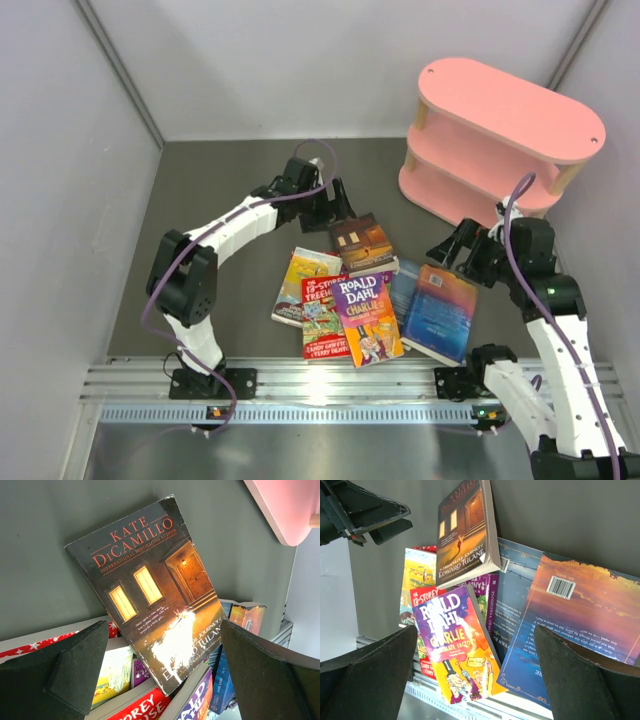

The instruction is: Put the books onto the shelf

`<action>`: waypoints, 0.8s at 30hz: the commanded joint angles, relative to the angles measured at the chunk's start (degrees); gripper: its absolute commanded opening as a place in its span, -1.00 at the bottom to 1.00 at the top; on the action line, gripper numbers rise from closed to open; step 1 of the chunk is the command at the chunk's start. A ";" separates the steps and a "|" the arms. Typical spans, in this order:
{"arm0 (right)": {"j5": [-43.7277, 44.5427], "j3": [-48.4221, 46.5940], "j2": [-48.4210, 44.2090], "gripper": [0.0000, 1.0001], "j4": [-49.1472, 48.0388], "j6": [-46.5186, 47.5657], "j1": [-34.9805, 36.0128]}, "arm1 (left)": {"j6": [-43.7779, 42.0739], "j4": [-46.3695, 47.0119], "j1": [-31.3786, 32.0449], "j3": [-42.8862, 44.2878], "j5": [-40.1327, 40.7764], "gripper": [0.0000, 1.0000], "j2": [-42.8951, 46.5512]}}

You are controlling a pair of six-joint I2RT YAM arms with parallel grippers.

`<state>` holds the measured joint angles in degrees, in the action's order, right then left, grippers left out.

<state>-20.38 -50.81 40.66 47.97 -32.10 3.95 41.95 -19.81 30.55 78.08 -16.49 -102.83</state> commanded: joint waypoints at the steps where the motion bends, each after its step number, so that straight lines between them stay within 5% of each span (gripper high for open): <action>1: 1.04 -2.46 -1.47 0.99 1.78 1.42 -0.61 | 0.76 2.58 0.04 -0.21 0.67 0.97 -0.71; 18: 2.19 -4.83 -1.11 1.00 7.40 3.88 -0.61 | 3.92 6.28 0.04 -0.74 2.34 0.97 -8.00; 24: 2.98 -4.92 -0.94 1.00 9.07 4.58 -0.52 | 5.42 0.83 0.92 1.98 2.61 0.93 -13.35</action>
<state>-18.39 -53.01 39.97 55.53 -28.84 3.95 46.00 -17.69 30.63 77.84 -13.91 -114.06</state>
